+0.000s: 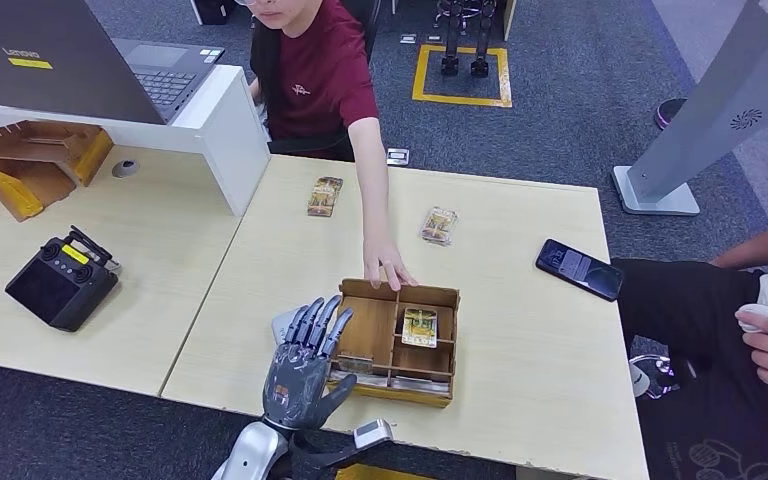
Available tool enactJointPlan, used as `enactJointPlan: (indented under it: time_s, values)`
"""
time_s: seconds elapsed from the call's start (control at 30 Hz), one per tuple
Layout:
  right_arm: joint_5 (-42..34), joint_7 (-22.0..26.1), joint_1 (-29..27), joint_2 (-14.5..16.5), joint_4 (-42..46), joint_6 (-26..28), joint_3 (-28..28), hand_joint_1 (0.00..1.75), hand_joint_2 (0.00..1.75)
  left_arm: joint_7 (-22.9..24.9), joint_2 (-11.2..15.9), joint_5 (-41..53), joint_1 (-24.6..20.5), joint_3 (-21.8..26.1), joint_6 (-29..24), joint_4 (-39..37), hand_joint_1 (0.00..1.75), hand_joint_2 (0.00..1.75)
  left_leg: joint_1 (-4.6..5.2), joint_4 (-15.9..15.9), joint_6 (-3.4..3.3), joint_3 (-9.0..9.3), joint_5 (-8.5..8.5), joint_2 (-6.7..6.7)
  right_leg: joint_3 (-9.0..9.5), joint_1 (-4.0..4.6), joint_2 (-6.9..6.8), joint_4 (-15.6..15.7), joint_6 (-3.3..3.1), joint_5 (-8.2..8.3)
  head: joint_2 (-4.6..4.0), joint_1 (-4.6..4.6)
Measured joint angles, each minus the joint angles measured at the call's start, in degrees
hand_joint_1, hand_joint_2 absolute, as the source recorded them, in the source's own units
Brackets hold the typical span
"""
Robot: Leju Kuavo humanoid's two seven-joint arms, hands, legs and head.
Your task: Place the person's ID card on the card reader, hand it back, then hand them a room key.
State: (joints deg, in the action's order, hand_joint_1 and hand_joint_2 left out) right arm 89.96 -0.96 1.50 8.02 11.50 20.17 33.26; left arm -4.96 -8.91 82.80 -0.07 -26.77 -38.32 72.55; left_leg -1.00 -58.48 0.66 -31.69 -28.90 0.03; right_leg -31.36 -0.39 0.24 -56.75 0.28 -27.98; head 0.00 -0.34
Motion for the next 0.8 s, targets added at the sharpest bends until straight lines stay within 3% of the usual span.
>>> enactJointPlan:
  time_s: [0.77,0.8]
  values:
    - [0.0,0.4,0.0,0.0,0.0,-0.8,-0.1,0.00,0.00,0.0,0.2,1.4,-1.2,0.1,4.5,-1.0,0.00,1.75,0.00,0.0,0.00,0.07,0.01,0.00,0.09,0.00,0.00,0.0,0.00,0.00,0.00,0.01]
    - [0.0,0.4,0.0,0.0,0.0,-0.8,-0.1,0.00,0.00,0.0,0.2,1.4,-1.2,0.1,4.5,-1.0,0.08,1.75,0.00,0.0,0.00,0.08,0.01,0.00,0.09,0.00,0.00,0.0,0.00,0.00,0.00,0.01]
